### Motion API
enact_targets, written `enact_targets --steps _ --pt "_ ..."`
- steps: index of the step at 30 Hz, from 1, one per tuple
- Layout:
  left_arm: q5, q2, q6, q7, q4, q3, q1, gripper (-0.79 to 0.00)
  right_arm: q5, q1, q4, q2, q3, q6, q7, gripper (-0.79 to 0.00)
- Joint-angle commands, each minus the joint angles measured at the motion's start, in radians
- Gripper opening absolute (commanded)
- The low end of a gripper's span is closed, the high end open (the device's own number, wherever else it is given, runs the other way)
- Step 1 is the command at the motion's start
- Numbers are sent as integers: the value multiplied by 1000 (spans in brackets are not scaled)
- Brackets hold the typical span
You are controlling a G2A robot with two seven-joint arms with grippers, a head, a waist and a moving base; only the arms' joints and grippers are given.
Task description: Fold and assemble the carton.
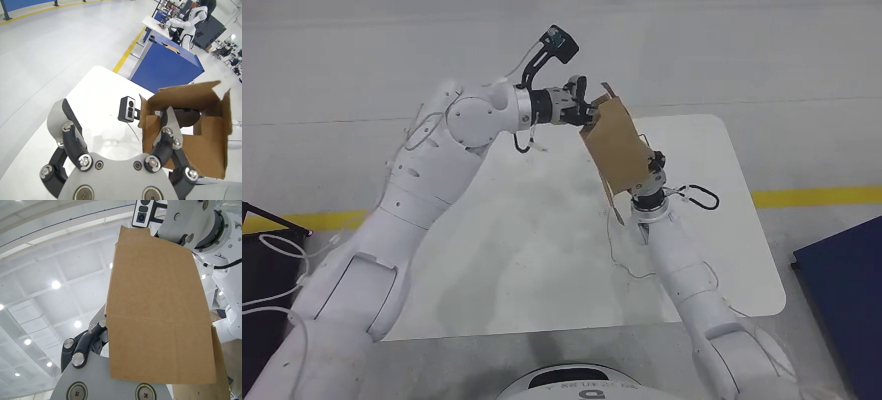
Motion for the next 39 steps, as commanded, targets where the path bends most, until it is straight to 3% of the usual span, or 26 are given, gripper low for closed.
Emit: enact_targets --steps 1,12,22,27,33,39 --pt "-2 -3 -3 0 3 5 -3 0 -1 1 2 0 -1 1 0 -785" --pt "7 10 -19 68 -15 -61 7 0 10 0 15 3 15 6 0 -785" --pt "-12 63 8 123 -69 -234 152 0 28 -1 17 3 26 -2 0 -785" --pt "-51 57 -6 116 -9 -211 159 0 28 -1 17 3 26 -2 0 -785" --pt "-86 34 -14 106 109 -154 102 0 28 -1 17 3 26 -2 0 -785" --pt "-116 8 -36 98 167 -101 50 0 28 -1 17 3 26 -2 0 -785"
